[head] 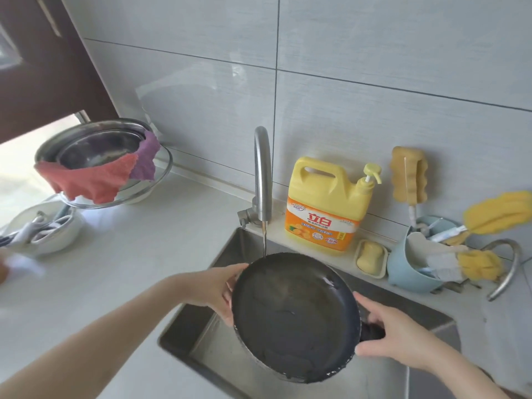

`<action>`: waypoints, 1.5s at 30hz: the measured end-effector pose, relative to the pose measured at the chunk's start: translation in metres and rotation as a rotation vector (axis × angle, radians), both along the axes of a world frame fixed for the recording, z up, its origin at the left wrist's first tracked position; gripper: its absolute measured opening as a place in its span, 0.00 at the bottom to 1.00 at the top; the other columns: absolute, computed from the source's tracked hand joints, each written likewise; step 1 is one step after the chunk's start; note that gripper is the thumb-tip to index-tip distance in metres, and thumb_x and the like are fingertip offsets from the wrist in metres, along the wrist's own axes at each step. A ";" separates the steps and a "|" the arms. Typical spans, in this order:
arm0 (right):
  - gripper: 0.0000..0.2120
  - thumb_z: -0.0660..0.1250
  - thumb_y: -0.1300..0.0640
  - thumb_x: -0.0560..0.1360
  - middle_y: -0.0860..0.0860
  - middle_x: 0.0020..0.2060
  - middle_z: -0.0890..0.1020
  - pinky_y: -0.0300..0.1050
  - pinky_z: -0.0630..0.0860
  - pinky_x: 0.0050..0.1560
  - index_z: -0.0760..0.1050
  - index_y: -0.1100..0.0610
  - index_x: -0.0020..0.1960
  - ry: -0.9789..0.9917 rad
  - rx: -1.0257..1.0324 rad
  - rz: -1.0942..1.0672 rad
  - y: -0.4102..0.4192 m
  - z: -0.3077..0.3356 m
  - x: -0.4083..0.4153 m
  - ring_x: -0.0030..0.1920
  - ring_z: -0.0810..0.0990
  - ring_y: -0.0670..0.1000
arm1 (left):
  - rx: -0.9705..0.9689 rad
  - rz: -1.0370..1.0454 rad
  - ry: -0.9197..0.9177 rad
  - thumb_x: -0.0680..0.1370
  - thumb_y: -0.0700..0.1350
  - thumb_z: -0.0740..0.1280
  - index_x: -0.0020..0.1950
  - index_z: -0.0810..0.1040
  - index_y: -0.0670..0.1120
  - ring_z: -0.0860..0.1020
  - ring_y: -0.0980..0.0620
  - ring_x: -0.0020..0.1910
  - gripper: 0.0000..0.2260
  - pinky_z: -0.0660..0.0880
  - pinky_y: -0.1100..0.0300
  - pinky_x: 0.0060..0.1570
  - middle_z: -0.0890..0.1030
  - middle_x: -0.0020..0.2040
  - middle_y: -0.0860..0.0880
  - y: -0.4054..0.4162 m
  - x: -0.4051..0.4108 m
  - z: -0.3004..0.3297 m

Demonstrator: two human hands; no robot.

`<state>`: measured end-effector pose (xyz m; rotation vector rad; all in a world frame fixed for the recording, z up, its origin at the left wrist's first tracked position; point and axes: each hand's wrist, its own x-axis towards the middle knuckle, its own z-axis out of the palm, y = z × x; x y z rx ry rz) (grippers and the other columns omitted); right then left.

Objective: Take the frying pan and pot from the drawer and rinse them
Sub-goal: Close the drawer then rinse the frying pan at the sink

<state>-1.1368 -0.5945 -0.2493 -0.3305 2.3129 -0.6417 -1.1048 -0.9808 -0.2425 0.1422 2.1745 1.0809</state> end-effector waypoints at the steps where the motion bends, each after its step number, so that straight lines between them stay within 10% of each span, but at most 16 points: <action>1: 0.54 0.76 0.38 0.57 0.42 0.49 0.79 0.38 0.71 0.63 0.51 0.34 0.76 -0.047 -0.036 0.003 -0.006 -0.006 0.000 0.53 0.78 0.39 | -0.021 -0.033 -0.027 0.65 0.39 0.79 0.73 0.62 0.64 0.83 0.47 0.52 0.45 0.80 0.53 0.55 0.80 0.58 0.51 -0.008 -0.003 0.006; 5: 0.45 0.78 0.49 0.64 0.49 0.48 0.83 0.22 0.68 0.50 0.55 0.29 0.70 -0.076 -0.225 0.006 -0.034 -0.027 0.012 0.51 0.81 0.42 | -0.187 -0.040 -0.069 0.67 0.37 0.78 0.71 0.63 0.60 0.83 0.55 0.49 0.40 0.77 0.69 0.47 0.80 0.55 0.53 -0.028 -0.012 0.043; 8: 0.46 0.78 0.53 0.64 0.51 0.49 0.82 0.27 0.72 0.48 0.55 0.26 0.68 -0.049 -0.347 -0.105 -0.055 -0.045 0.027 0.50 0.81 0.43 | -0.315 -0.053 -0.010 0.66 0.42 0.81 0.78 0.54 0.59 0.82 0.58 0.50 0.49 0.76 0.68 0.51 0.80 0.57 0.52 -0.041 -0.018 0.065; 12: 0.51 0.79 0.47 0.59 0.43 0.49 0.81 0.41 0.73 0.56 0.52 0.23 0.70 0.101 -0.423 -0.249 -0.072 -0.052 0.043 0.52 0.79 0.40 | -0.278 -0.039 0.205 0.63 0.45 0.81 0.63 0.48 0.81 0.77 0.65 0.45 0.52 0.76 0.64 0.53 0.76 0.52 0.58 -0.043 -0.011 0.075; 19: 0.53 0.80 0.41 0.60 0.33 0.52 0.75 0.40 0.71 0.46 0.48 0.25 0.71 0.499 -0.182 -0.184 -0.052 0.010 0.010 0.52 0.75 0.38 | -0.133 0.192 0.564 0.66 0.47 0.81 0.71 0.39 0.77 0.76 0.57 0.57 0.56 0.74 0.60 0.63 0.69 0.64 0.55 -0.031 0.018 0.023; 26: 0.54 0.77 0.36 0.59 0.37 0.55 0.71 0.45 0.74 0.59 0.45 0.28 0.74 0.292 0.259 0.144 -0.023 0.101 -0.042 0.59 0.75 0.44 | 0.265 0.218 0.130 0.65 0.38 0.82 0.79 0.53 0.58 0.78 0.40 0.63 0.53 0.78 0.41 0.57 0.75 0.68 0.45 -0.003 0.014 -0.025; 30: 0.49 0.77 0.33 0.55 0.40 0.53 0.74 0.38 0.71 0.59 0.56 0.28 0.71 0.042 0.213 0.195 -0.012 0.093 -0.035 0.55 0.75 0.39 | 0.236 0.175 0.042 0.65 0.40 0.82 0.76 0.64 0.48 0.80 0.43 0.60 0.44 0.79 0.49 0.55 0.80 0.63 0.46 0.000 0.012 -0.014; 37: 0.45 0.79 0.54 0.62 0.39 0.42 0.83 0.24 0.67 0.56 0.59 0.31 0.70 0.029 -0.235 -0.008 -0.031 0.008 0.013 0.50 0.79 0.33 | -0.043 0.043 0.076 0.66 0.38 0.81 0.68 0.59 0.69 0.83 0.57 0.47 0.45 0.77 0.69 0.46 0.82 0.54 0.46 -0.030 0.004 0.047; 45: 0.50 0.78 0.42 0.57 0.31 0.49 0.78 0.43 0.71 0.51 0.46 0.17 0.63 0.249 -0.210 -0.197 -0.033 -0.009 0.025 0.54 0.74 0.33 | 0.045 0.071 0.291 0.65 0.40 0.81 0.71 0.55 0.71 0.79 0.54 0.52 0.49 0.78 0.60 0.55 0.78 0.57 0.56 -0.004 0.012 0.035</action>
